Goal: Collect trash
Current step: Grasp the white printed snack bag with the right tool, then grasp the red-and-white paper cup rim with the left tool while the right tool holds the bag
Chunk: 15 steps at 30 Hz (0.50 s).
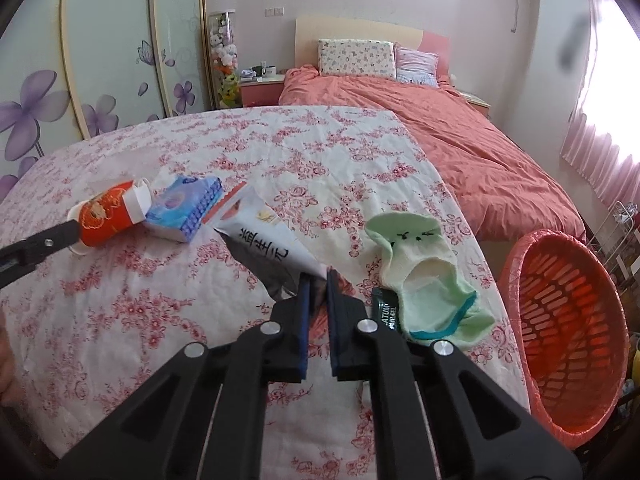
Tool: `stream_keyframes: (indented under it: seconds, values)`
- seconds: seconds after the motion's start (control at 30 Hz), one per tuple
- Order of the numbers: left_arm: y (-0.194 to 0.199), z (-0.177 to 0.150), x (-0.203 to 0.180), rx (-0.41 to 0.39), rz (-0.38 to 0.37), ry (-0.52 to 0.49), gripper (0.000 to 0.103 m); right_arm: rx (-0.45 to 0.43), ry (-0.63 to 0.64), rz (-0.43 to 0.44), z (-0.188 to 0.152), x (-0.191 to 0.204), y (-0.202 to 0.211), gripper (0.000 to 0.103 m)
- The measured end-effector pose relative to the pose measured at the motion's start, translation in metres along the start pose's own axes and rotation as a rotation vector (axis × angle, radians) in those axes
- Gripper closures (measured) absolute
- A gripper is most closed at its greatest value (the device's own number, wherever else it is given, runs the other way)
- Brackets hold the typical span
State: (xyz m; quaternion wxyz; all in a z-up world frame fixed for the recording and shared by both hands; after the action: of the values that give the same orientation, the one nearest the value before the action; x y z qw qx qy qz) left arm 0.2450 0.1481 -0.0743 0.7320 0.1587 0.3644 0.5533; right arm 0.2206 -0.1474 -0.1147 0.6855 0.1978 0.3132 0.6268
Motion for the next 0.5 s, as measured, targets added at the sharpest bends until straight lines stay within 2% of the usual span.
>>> stream_keyframes:
  seconds: [0.07, 0.13, 0.2, 0.37, 0.5]
  values:
    - [-0.006, 0.000, 0.000, 0.012, -0.015, 0.009, 0.052, -0.004, -0.005, 0.000, 0.001, -0.003, 0.003, 0.095]
    - [-0.010, 0.001, -0.002, 0.016, -0.026, 0.014, 0.059, -0.005, -0.009, -0.002, 0.001, -0.005, 0.004, 0.095]
    - [-0.014, 0.002, -0.004, 0.019, -0.052, 0.016, 0.075, -0.005, -0.013, -0.005, 0.000, -0.008, 0.006, 0.095]
    - [-0.013, 0.005, -0.010, 0.000, -0.095, 0.012, 0.097, -0.003, -0.026, -0.012, -0.003, -0.016, 0.008, 0.095]
    - [-0.005, 0.005, -0.016, -0.022, -0.108, -0.005, 0.098, -0.007, -0.035, -0.016, -0.004, -0.021, 0.011, 0.095]
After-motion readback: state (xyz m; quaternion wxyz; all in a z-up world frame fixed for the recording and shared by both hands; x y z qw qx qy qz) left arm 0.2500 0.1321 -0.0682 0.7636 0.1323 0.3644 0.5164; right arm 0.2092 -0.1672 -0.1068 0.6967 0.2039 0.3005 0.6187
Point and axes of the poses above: each gripper's, at about its wrist camera, not at the fingertips, and y roughly against the way its jaws point, x to its left, z to its top, the point moved 7 cm from there along -y, roughly the way its jaws point, and after that the axes turned 12 degrees about -z, right-handed, at the moved point
